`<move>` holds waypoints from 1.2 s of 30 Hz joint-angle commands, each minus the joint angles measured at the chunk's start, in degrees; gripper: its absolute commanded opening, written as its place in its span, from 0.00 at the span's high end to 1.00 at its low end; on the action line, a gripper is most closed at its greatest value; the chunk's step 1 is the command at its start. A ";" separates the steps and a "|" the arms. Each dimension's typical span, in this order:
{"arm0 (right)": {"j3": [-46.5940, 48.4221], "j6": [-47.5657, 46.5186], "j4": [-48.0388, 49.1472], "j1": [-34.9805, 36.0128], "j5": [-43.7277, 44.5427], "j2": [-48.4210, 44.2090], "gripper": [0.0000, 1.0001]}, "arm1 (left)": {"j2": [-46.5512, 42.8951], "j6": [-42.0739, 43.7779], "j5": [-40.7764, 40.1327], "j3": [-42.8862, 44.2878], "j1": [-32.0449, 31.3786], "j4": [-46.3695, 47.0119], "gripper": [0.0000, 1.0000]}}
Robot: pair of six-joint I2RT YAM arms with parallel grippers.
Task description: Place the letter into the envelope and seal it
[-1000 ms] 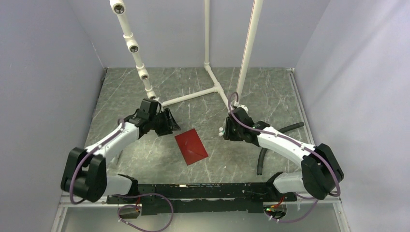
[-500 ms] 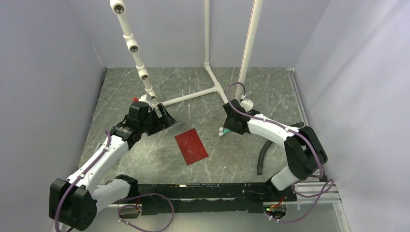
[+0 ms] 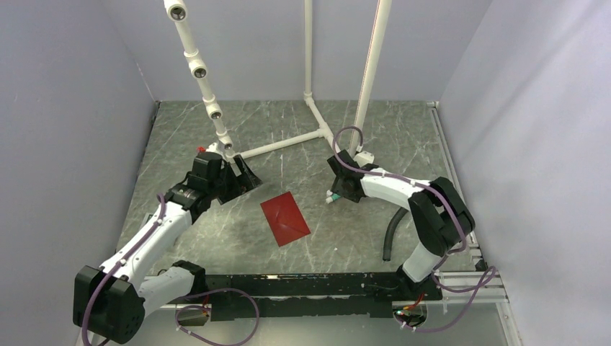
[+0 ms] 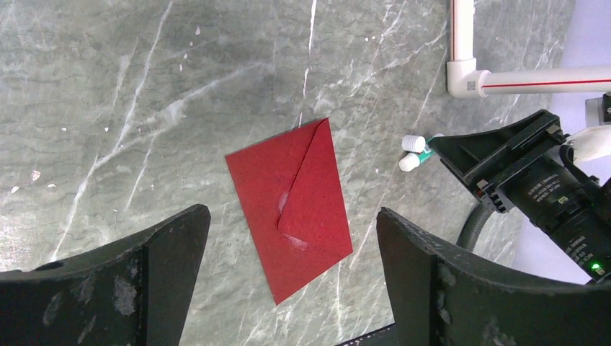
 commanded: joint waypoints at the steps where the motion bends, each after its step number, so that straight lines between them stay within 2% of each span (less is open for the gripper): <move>1: 2.31 -0.44 0.46 -0.17 1.30 2.06 0.48 | 0.58 -1.30 -0.48 -0.15 0.04 0.71 0.10; 5: 3.56 0.33 -2.67 -0.24 3.24 3.33 0.60 | 1.49 -1.29 0.35 0.97 0.04 0.61 0.11; 10: 4.74 -0.12 -6.20 -0.02 4.42 3.75 0.68 | 1.39 -1.49 -1.06 1.18 0.04 -0.79 0.08; 14: 1.83 -0.72 -3.33 -0.02 2.09 2.27 0.69 | 1.15 -0.88 -0.73 1.09 0.04 -0.24 0.07; 20: 1.97 -0.79 -4.38 0.00 0.72 2.99 0.58 | 2.38 0.37 2.61 1.09 0.04 1.74 0.07; 27: 2.23 1.92 -7.43 1.16 0.54 4.62 0.59 | 2.88 0.32 4.03 0.16 0.04 2.81 0.07; 29: 1.62 2.18 -7.08 1.39 0.23 4.35 0.63 | 2.83 0.55 4.50 -0.04 0.04 3.06 0.07; 34: 0.22 1.93 -5.59 1.42 0.08 1.71 0.85 | 3.48 2.66 8.53 -0.14 0.04 5.01 0.07; 36: -0.27 1.76 -5.03 1.40 0.00 0.15 0.87 | 3.87 3.41 11.61 -0.22 0.04 6.44 0.07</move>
